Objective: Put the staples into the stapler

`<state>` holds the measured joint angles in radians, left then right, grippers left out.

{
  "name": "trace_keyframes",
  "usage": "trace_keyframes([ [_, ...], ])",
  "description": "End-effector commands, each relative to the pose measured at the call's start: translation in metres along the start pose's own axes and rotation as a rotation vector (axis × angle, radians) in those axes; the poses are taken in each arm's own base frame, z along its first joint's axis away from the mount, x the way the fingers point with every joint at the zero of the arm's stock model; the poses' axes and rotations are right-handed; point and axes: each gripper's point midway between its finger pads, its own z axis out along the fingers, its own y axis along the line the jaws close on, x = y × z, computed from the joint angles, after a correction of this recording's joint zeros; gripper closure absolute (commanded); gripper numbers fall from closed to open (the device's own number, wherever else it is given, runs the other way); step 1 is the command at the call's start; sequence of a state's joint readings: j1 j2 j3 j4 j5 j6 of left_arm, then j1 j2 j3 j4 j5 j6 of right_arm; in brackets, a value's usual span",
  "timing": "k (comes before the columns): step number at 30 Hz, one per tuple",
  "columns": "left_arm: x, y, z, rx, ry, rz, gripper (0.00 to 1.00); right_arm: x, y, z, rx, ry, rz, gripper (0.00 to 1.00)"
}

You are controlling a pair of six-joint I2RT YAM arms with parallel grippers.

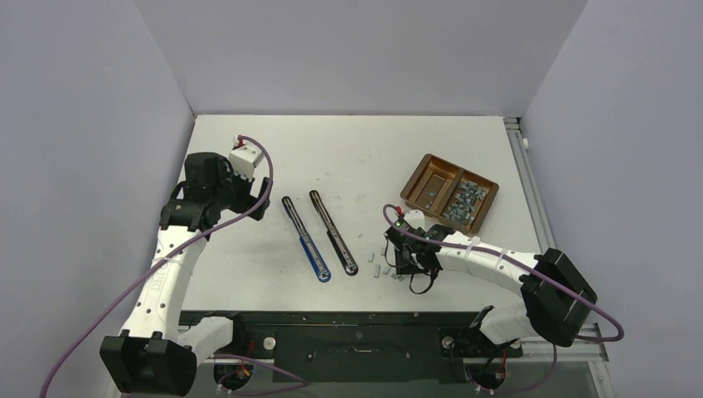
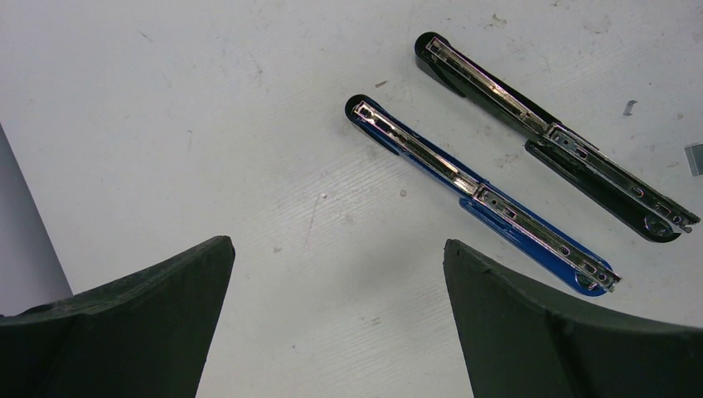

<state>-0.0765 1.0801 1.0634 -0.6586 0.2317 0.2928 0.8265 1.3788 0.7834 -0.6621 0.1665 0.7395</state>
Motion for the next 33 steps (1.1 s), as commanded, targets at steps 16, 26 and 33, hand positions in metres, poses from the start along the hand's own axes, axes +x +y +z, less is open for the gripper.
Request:
trace_keyframes([
  [16,-0.010,0.006,-0.010,-0.033,-0.046,0.037,0.04,-0.028,0.060,0.004,-0.173,-0.004,0.045,0.58],
  [26,-0.009,0.009,-0.008,-0.044,-0.051,0.047,0.04,-0.019,0.061,0.012,-0.162,0.041,0.051,0.61],
  [33,-0.010,0.009,-0.007,-0.043,-0.054,0.051,0.04,-0.016,0.050,0.014,-0.113,0.040,0.070,0.68],
])
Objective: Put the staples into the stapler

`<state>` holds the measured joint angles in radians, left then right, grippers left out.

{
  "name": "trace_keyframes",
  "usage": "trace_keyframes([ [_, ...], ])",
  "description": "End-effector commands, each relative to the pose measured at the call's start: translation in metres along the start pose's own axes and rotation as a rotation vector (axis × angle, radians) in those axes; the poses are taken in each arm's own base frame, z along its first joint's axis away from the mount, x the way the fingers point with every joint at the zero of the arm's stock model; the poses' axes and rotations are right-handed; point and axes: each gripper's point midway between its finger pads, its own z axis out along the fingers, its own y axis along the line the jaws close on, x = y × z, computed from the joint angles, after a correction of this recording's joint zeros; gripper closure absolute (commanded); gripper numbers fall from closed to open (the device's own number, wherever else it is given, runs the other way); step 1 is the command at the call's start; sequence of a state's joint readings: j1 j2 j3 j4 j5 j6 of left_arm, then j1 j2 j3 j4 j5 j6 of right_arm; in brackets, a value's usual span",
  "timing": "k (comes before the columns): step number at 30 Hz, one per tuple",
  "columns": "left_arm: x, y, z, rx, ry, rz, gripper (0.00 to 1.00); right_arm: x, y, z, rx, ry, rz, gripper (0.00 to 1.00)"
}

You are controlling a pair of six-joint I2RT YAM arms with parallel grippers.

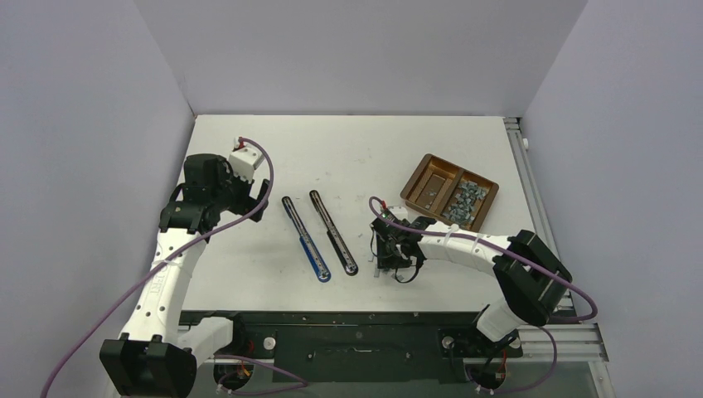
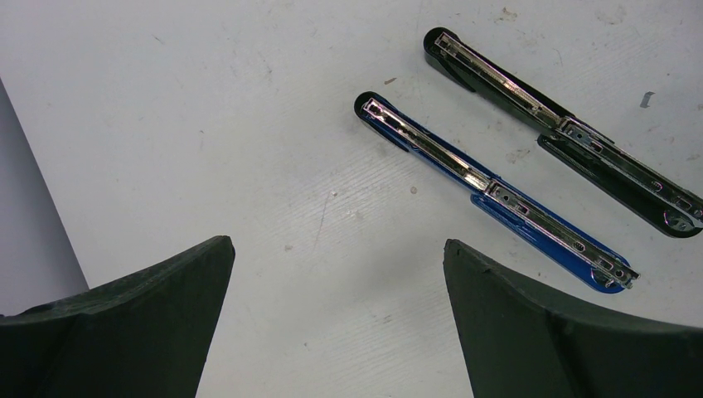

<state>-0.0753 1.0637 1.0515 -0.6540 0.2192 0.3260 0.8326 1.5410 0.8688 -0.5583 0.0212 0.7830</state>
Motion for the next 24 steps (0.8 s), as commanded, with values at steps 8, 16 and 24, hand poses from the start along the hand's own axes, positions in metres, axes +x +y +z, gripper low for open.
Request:
trace_keyframes([
  [8,-0.013,0.008,-0.006,-0.033,-0.053,0.017,0.04,-0.004,0.000,0.002,0.022,-0.017,0.047,0.69],
  [16,-0.014,0.008,-0.006,-0.034,-0.054,0.019,0.04,0.000,-0.009,0.003,0.061,-0.015,0.069,0.69],
  [24,-0.015,0.008,-0.008,-0.038,-0.060,0.022,0.04,0.007,-0.016,0.008,0.096,0.005,0.080,0.70],
])
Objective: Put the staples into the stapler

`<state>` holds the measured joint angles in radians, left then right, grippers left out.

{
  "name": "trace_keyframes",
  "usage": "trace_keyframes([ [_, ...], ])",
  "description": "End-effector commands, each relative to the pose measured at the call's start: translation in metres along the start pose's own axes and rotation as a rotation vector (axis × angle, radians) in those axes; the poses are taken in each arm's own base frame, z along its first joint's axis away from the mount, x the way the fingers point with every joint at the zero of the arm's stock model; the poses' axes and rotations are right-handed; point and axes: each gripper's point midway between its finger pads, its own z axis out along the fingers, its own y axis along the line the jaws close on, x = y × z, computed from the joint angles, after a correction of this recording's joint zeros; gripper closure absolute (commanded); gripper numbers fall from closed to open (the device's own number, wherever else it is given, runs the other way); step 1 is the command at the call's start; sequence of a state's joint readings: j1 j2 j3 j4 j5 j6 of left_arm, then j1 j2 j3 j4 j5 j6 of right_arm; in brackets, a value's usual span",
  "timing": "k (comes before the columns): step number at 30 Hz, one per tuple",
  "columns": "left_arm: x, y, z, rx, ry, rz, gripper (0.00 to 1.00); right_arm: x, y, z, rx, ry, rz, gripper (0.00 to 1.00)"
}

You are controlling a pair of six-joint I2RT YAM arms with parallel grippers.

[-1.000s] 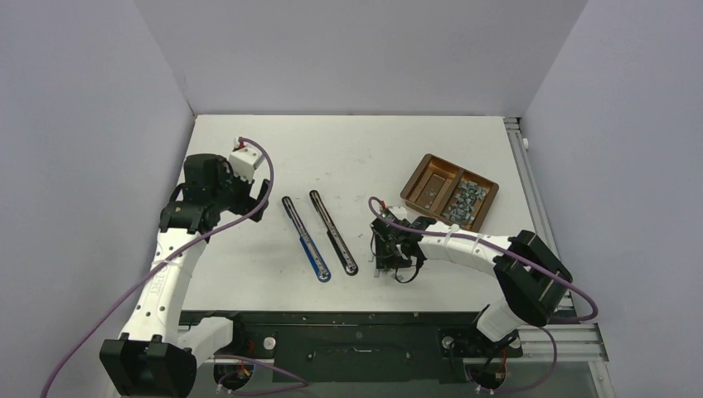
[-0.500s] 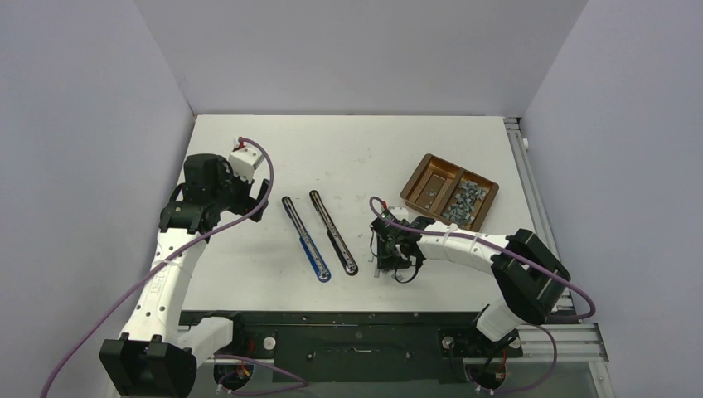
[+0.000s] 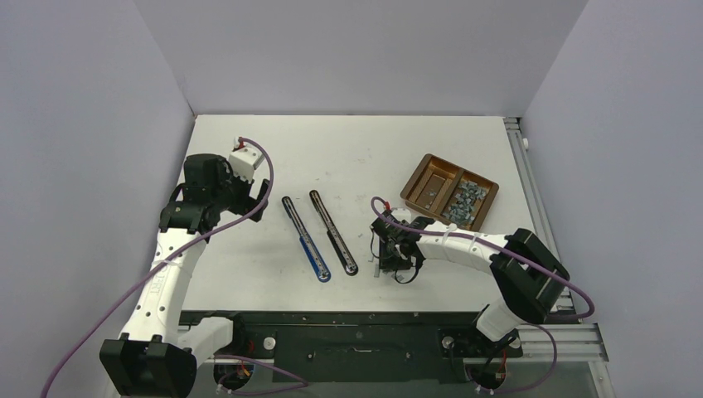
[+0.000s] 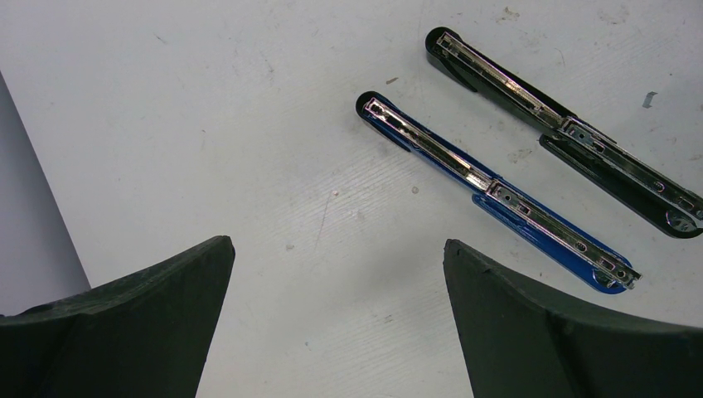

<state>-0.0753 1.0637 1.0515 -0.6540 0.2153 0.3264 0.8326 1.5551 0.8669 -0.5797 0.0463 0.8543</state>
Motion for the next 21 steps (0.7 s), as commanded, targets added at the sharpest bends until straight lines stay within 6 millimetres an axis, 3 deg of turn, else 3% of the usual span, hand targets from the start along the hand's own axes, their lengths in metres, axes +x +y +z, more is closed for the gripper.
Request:
trace_keyframes([
  [1,-0.015,0.008,-0.008,-0.034,-0.061,0.023,0.04,0.003,-0.012,0.005,0.060,-0.004,0.013,0.70],
  [7,-0.015,0.007,-0.008,-0.029,-0.064,0.022,0.04,0.006,-0.019,0.003,0.089,-0.006,0.009,0.70],
  [21,-0.016,0.006,-0.011,-0.032,-0.072,0.025,0.04,-0.009,-0.005,0.005,0.080,-0.016,-0.056,0.70],
])
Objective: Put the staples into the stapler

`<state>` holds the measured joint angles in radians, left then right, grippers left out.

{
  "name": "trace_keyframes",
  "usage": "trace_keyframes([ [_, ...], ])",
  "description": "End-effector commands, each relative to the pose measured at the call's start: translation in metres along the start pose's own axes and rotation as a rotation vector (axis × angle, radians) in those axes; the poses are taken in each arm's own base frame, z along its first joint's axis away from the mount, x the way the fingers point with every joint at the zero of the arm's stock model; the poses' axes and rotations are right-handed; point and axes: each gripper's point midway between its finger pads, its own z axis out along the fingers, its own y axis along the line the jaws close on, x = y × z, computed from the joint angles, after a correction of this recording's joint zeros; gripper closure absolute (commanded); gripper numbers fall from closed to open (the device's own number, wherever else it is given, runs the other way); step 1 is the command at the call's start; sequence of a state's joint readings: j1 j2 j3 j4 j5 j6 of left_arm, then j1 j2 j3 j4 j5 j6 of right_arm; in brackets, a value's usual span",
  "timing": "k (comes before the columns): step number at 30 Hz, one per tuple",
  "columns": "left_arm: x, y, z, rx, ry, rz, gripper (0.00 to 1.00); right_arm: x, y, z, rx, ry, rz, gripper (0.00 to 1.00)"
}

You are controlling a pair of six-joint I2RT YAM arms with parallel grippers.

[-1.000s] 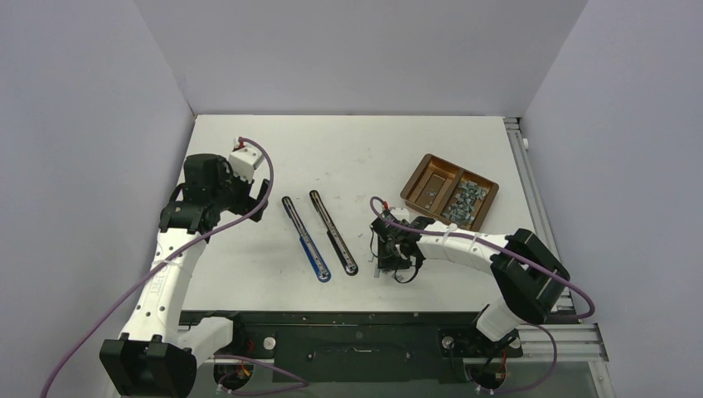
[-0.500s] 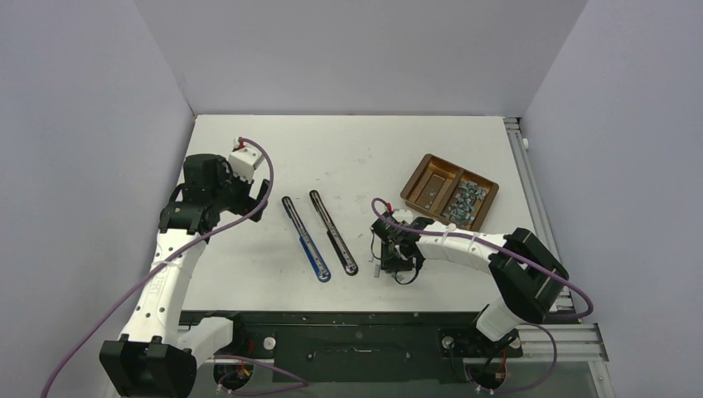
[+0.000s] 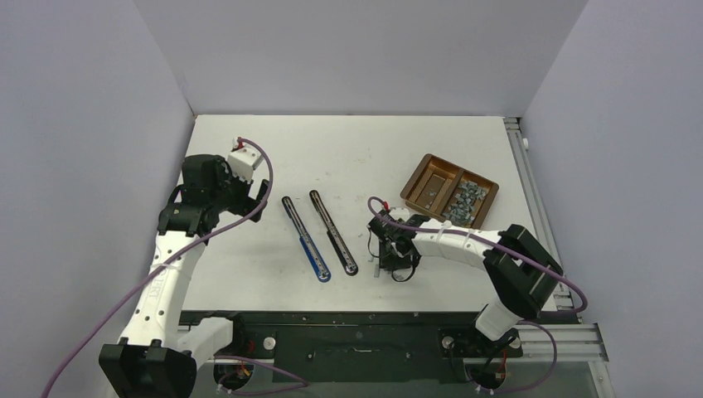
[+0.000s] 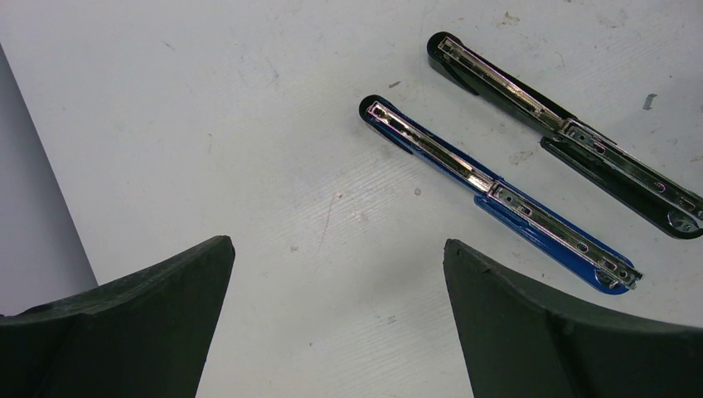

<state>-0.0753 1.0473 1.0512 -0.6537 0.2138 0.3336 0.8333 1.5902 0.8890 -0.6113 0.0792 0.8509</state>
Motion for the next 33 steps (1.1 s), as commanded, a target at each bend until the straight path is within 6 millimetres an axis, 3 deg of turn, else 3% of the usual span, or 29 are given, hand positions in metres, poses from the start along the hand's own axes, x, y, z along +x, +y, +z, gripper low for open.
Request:
trace_keyframes([
  [1,-0.014,0.006,-0.006,-0.025,-0.057,0.015,0.04,-0.009,0.002,0.000,0.029,-0.024,-0.049,0.69],
  [13,-0.016,0.006,-0.005,-0.017,-0.059,0.015,0.04,-0.003,-0.004,0.001,0.056,0.009,-0.079,0.74],
  [22,-0.018,0.006,-0.007,-0.018,-0.064,0.030,0.04,0.009,-0.002,0.002,0.057,0.104,-0.129,0.67],
  [33,-0.018,0.007,-0.007,-0.022,-0.073,0.042,0.04,0.013,-0.008,0.005,0.064,0.154,-0.119,0.69],
])
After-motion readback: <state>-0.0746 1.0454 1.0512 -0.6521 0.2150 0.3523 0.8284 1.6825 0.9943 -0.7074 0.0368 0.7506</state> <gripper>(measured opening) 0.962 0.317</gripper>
